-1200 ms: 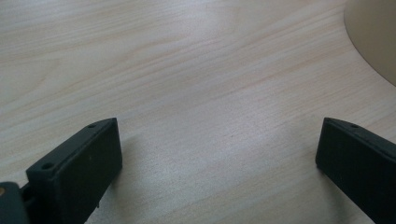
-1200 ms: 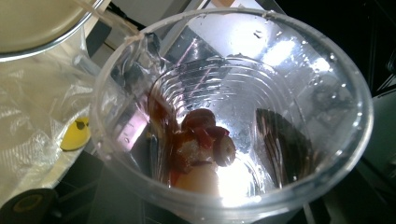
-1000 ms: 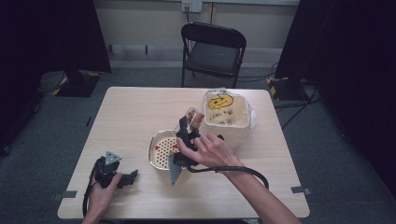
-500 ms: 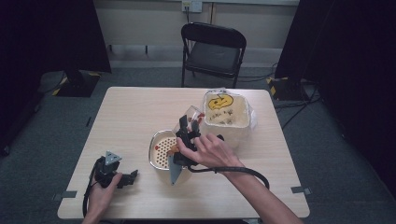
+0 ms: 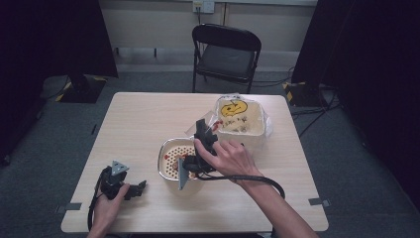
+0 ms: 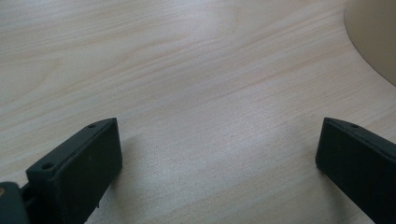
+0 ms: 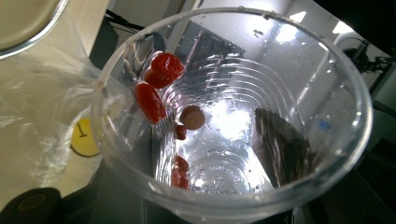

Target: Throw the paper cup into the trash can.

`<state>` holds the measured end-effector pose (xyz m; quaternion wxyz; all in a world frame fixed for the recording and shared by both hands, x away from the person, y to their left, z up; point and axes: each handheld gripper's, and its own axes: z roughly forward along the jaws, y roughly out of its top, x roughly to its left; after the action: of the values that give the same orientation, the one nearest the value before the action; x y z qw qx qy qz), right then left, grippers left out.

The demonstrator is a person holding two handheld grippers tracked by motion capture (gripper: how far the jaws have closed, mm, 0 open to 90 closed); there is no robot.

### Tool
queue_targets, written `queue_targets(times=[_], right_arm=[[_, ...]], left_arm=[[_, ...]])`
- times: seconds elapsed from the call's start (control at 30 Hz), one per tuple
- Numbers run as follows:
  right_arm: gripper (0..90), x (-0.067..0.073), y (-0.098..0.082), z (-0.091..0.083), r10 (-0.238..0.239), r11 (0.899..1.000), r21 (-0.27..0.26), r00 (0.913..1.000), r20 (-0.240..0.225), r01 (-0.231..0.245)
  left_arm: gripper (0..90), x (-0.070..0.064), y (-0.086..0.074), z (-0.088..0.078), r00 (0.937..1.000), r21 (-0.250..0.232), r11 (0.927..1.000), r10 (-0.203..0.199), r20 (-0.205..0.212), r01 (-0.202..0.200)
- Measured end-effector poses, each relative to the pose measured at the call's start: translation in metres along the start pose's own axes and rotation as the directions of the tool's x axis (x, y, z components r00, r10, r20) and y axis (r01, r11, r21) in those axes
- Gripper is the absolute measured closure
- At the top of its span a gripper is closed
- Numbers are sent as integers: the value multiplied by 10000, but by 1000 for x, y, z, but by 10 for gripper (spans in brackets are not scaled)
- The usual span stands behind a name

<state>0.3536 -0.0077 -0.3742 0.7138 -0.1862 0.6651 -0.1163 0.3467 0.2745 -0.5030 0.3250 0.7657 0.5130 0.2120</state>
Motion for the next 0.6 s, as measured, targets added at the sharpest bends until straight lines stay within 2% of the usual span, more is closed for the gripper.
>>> queue_targets(times=[0.07,0.1,0.17,0.23,0.3,0.33,0.37,0.4,0.43,0.47,0.53,0.57,0.6], right_arm=[[506,-1,-1,-1,379,9993,47,9989,269,-381],[506,-1,-2,-1,740,9972,69,9969,250,-742],[509,-1,-5,-1,1722,9850,54,9850,134,-1723],[513,-1,-7,-1,2408,9705,83,9705,93,-2408],[518,-2,-11,-3,3471,9378,76,9377,-160,-3470],[518,-4,-15,-5,4514,8920,60,8903,-603,-4519],[518,-4,-15,-5,4514,8920,60,8903,-603,-4519],[519,-5,-17,-5,4831,8749,15,8723,-751,-4843],[518,-7,-20,-5,5182,8540,7,8505,-901,-5203],[518,-9,-23,-6,5772,8139,39,8078,-1196,-5809],[518,-11,-28,-6,6459,7566,-1,7474,-1556,-6538],[518,-11,-29,-7,6855,7189,65,7075,-1719,-6950],[518,-12,-32,-7,7123,6904,65,6782,-1806,-7234]], left_arm=[[0,0,0,0,10000,-1,10000,-3,3,3],[0,0,0,0,10000,-3,10000,0,-6,0],[0,0,0,0,10000,-1,10000,-1,1,1],[0,0,0,0,10000,0,10000,4,-5,-4],[0,0,0,0,10000,0,10000,2,-6,-2],[0,0,0,0,10000,0,10000,1,-6,-1],[0,0,0,0,10000,-1,10000,1,-5,-1],[0,0,0,0,10000,-1,10000,2,-7,-2],[0,0,0,0,10000,0,10000,4,-6,-4],[0,0,0,0,10000,-1,10000,1,-5,-1],[0,0,0,0,10000,-2,10000,-3,1,3],[0,0,0,0,10000,0,10000,0,2,0],[0,0,0,0,10000,-1,10000,7,-8,-7]])
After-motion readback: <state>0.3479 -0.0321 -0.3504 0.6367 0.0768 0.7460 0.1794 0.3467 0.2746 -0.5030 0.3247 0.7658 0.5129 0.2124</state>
